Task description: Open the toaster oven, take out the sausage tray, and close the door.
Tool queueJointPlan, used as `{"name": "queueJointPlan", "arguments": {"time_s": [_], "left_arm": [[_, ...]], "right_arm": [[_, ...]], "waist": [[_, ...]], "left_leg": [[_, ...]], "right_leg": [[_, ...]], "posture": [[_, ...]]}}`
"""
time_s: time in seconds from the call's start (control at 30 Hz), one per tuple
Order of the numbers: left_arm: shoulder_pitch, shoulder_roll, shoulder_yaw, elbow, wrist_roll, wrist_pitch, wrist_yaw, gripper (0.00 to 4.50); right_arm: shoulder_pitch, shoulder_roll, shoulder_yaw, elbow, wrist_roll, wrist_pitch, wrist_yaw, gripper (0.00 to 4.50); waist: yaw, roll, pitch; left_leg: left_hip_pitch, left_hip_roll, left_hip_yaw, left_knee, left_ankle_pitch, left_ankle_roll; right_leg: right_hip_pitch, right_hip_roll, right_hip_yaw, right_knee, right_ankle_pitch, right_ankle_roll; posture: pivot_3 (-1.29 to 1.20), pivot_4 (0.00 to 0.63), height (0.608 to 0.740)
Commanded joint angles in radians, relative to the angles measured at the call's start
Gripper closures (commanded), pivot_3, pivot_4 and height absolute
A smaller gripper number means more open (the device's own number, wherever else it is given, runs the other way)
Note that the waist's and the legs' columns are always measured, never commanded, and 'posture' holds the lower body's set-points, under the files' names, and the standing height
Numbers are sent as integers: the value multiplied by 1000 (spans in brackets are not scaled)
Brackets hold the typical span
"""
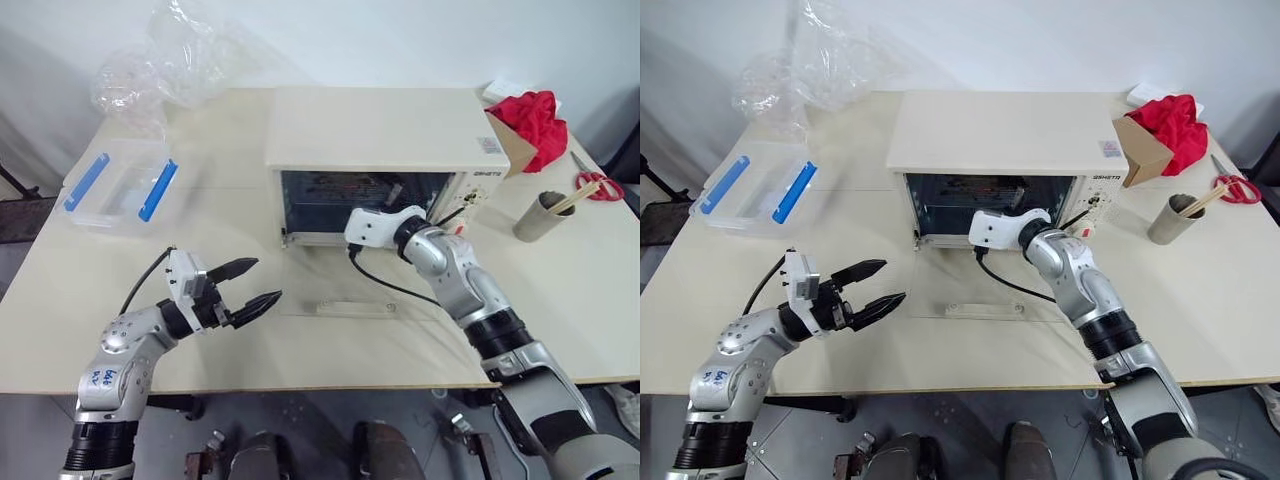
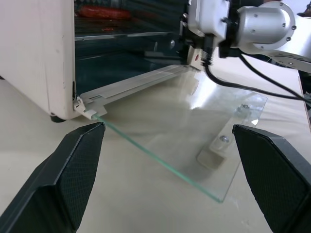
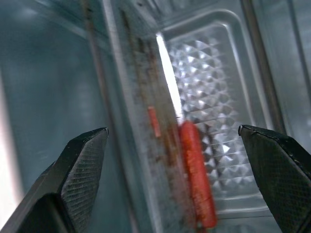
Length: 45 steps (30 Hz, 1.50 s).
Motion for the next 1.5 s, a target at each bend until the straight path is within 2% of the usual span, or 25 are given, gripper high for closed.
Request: {"name": "queueJointPlan", "arguments": {"time_s": [0.03, 0.1, 0.13, 0.2, 0.5, 0.67, 0.93, 1.1, 1.5], "left_arm": [[-7, -25, -10, -38, -18, -9, 23, 9], [-14, -32, -14, -35, -15, -9, 27, 0], [-15, -33, -16, -34, -14, -9, 27, 0], [-17, -33, -19, -31, -15, -11, 26, 0], [-43, -43, -22, 5, -13, -30, 20, 0], [-78, -50, -33, 33, -10, -33, 18, 0], [-166, -75, -59, 122, 8, -66, -3, 0], [-202, -86, -71, 167, 14, -96, -24, 0], [-209, -82, -56, 187, -3, -93, -37, 0]], "right_arm": [[-37, -7, 15, 16, -26, -14, -27, 179], [-46, -10, 24, 28, -34, -19, -33, 594], [-46, -13, 27, 27, -40, -20, -35, 984], [-48, -16, 30, 26, -50, -25, -46, 1491], [-84, -37, 41, 44, -61, -43, -30, 4455], [-97, -53, 42, 16, -61, -60, -6, 4455], [-82, -90, 27, -116, -16, -89, 109, 4455], [-52, -104, -4, -249, 18, -43, 177, 4455], [222, -125, -32, -501, 16, 22, 219, 4455]], "waist": [[-3, 0, 0], [-5, 0, 0], [-5, 0, 0], [-6, 0, 0], [-6, 0, 0], [-5, 0, 0], [-5, 1, 0], [-9, 1, 1], [-1, 1, 1]], "left_leg": [[0, 0, 0, 0, 0, 0], [0, 0, 0, 0, 0, 0], [0, 0, 0, 0, 0, 0], [0, 0, 0, 0, 0, 0], [0, 0, 0, 0, 0, 0], [-1, 0, 0, -1, 0, 0], [-3, 0, 0, -1, 0, 0], [-14, 0, 0, -1, 0, 0], [-14, 0, 0, -2, 0, -1]], "right_leg": [[0, 0, 0, 0, 0, 0], [0, 0, 0, 0, 0, 0], [0, 0, 0, 0, 0, 0], [0, 0, 0, 0, 0, 0], [0, 0, 0, -1, 0, 0], [-1, 0, 0, -2, 0, 0], [-2, 0, -1, -3, 0, 0], [-15, 0, -1, 1, 0, 0], [-15, 0, -4, 2, 0, 0]], "posture": [[0, 150, 740], [0, 150, 740], [0, 150, 740], [0, 150, 740], [0, 150, 740], [0, 150, 740], [0, 150, 740], [0, 150, 740], [0, 150, 740]]}}
